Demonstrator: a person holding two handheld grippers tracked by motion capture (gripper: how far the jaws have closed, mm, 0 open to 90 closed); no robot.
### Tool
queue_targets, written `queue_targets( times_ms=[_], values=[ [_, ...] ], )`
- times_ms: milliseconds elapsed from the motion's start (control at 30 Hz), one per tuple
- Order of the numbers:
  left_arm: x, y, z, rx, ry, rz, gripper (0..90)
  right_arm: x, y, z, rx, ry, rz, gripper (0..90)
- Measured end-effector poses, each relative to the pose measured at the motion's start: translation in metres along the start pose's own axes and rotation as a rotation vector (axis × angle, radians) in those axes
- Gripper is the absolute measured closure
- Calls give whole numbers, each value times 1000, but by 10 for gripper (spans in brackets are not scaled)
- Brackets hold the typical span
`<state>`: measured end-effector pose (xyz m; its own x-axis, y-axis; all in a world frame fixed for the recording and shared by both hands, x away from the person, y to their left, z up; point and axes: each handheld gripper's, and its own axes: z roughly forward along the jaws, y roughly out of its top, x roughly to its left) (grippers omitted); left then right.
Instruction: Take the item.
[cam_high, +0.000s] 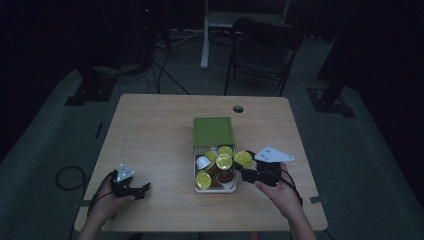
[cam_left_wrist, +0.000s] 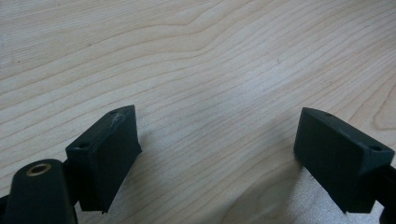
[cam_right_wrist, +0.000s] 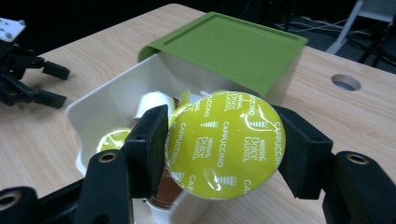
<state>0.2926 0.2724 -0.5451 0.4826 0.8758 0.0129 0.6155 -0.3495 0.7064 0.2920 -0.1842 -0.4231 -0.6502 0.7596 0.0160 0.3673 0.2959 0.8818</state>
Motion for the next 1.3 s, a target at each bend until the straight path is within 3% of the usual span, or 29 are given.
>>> queue_targets(
  times_ms=[333,433,1300],
  values=[
    [0,0,0,-1,0,-1,144,-17,-10,-10,-13,-56,35,401],
    [0,0,0,-1,0,0,144,-24,-16,-14,-13,-92,47,401],
    [0,0,0,-2,0,-1,144,-73,-78,-15,82,-268,152,401]
  ],
)
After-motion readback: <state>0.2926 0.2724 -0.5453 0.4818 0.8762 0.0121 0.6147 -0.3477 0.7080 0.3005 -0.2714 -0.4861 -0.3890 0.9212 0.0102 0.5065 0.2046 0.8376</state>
